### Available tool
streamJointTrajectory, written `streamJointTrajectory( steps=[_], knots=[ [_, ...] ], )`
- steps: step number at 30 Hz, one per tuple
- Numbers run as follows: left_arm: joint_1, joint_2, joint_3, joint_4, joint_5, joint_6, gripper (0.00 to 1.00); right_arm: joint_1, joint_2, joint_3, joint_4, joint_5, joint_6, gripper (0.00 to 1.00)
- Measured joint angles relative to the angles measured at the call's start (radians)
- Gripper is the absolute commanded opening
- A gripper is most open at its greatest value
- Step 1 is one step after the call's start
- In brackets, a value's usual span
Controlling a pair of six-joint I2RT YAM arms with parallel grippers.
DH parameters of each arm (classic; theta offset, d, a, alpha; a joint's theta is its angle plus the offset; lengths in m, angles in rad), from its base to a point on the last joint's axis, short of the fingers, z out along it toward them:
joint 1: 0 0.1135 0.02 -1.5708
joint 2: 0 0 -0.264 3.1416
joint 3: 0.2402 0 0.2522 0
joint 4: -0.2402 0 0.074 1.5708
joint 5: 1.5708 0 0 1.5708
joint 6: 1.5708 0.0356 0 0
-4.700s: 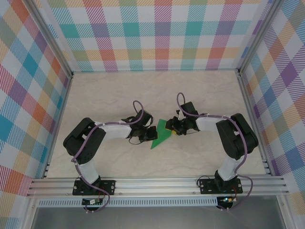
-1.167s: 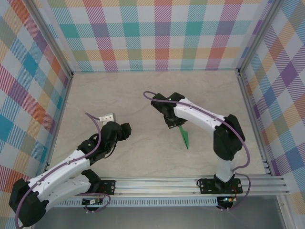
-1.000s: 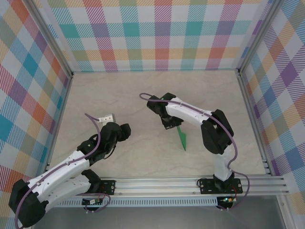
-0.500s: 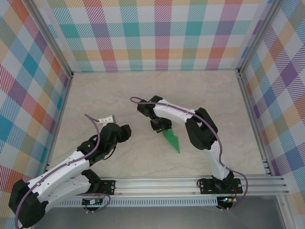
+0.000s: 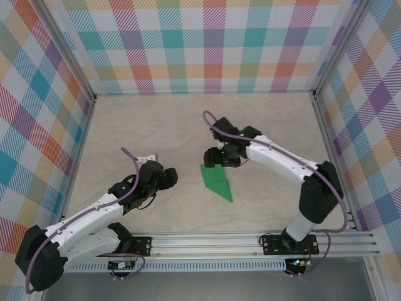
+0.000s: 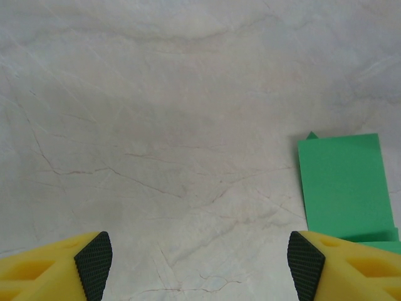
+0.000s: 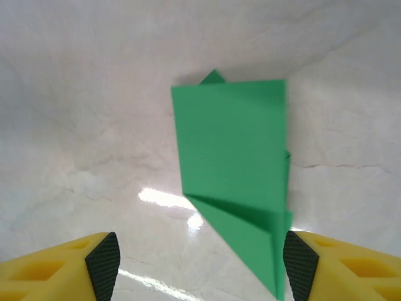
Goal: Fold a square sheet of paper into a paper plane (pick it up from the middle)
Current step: Turn over the paper at the center of the table.
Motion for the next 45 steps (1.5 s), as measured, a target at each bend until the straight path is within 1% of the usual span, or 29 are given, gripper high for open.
streamJointTrajectory(
  steps=[1,3,5,8,9,12,14,20,21,25,27,33,36,40,45],
  knots=[
    [0.000,0.016,0.004,0.001,0.012,0.000,0.77,-0.048,-0.016,-0.040,0.043,-0.049,-0.002,0.69],
    [0.000,0.048,0.016,0.014,0.040,0.001,0.77,-0.129,-0.002,-0.097,0.117,-0.129,-0.011,0.68],
    [0.000,0.079,0.032,0.029,0.071,0.003,0.77,-0.171,0.047,-0.127,0.158,-0.183,-0.022,0.67],
    [0.000,0.127,0.060,0.059,0.123,0.003,0.77,-0.191,0.130,-0.131,0.197,-0.240,-0.033,0.63],
    [0.000,0.144,0.068,0.073,0.142,0.003,0.77,-0.197,0.154,-0.131,0.215,-0.256,-0.037,0.61],
    [0.000,0.191,0.085,0.102,0.199,0.003,0.77,-0.209,0.203,-0.131,0.265,-0.309,-0.047,0.56],
    [0.000,0.218,0.092,0.113,0.230,0.003,0.77,-0.214,0.224,-0.132,0.294,-0.323,-0.048,0.54],
    [0.000,0.283,0.118,0.137,0.299,0.003,0.78,-0.238,0.254,-0.144,0.383,-0.367,-0.050,0.38],
    [0.000,0.292,0.123,0.141,0.307,0.003,0.78,-0.243,0.257,-0.154,0.402,-0.375,-0.048,0.37],
    [0.000,0.323,0.138,0.158,0.333,0.003,0.78,-0.264,0.260,-0.216,0.459,-0.406,-0.038,0.28],
    [-0.001,0.335,0.143,0.159,0.343,0.003,0.78,-0.275,0.260,-0.251,0.486,-0.420,-0.029,0.21],
    [-0.005,0.369,0.154,0.173,0.364,0.002,0.78,-0.304,0.248,-0.335,0.575,-0.446,0.011,0.20],
    [-0.012,0.386,0.165,0.179,0.367,0.002,0.78,-0.307,0.209,-0.388,0.611,-0.432,0.039,0.23],
    [-0.018,0.410,0.184,0.180,0.369,0.002,0.78,-0.310,0.151,-0.439,0.614,-0.404,0.063,0.23],
    [-0.024,0.433,0.204,0.180,0.370,0.002,0.77,-0.311,0.079,-0.447,0.591,-0.384,0.059,0.28]
  ],
)
